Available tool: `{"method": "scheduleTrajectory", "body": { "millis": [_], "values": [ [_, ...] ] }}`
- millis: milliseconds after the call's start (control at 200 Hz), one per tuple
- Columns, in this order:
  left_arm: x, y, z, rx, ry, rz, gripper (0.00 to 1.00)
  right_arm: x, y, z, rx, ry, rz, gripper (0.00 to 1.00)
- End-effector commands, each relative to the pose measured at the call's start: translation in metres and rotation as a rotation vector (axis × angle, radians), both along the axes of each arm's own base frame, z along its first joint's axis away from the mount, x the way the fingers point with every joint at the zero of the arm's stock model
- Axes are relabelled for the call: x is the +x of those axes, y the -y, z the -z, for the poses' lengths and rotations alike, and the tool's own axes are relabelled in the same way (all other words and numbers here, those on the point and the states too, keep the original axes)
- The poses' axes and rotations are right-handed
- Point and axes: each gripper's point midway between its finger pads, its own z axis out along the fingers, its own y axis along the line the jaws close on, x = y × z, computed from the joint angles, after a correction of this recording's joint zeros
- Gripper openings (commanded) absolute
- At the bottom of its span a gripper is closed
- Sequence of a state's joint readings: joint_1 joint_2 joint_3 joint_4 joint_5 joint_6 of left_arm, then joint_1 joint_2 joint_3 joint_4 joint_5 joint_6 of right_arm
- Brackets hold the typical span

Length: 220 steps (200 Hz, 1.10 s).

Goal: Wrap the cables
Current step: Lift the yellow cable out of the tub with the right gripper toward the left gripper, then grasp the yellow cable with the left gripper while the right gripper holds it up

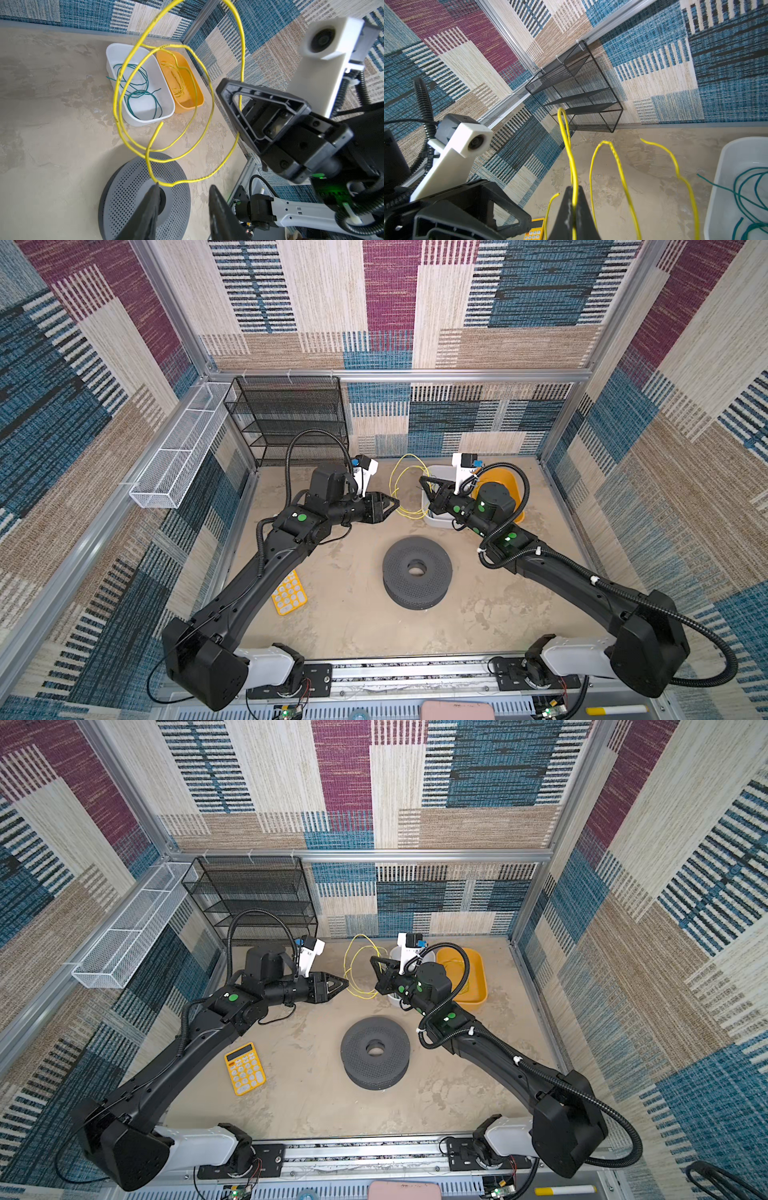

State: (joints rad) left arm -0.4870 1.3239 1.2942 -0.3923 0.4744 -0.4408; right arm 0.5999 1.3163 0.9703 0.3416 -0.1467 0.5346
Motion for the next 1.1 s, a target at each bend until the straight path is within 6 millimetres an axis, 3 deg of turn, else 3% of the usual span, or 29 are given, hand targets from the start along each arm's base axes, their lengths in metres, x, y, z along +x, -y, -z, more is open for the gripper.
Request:
{"method": "scheduleTrajectory", "body": {
  "millis": [0, 446, 871, 1097],
  "values": [
    [0.008, -0.012, 0.007, 0.073, 0.024, -0.059, 0.42, -0.001, -0.002, -0.011, 0.008, 0.037, 0.004, 0.0],
    [0.017, -0.022, 0.027, 0.168, 0.008, -0.108, 0.35, -0.013, -0.014, -0.003, 0.05, -0.011, -0.086, 0.0],
    [0.013, -0.024, 0.039, 0.185, 0.0, -0.092, 0.01, -0.021, -0.018, 0.007, 0.103, -0.056, -0.119, 0.0],
    [0.012, -0.032, 0.031, 0.17, 0.041, -0.135, 0.0, -0.015, -0.017, 0.01, 0.143, -0.068, -0.091, 0.0]
  ]
}}
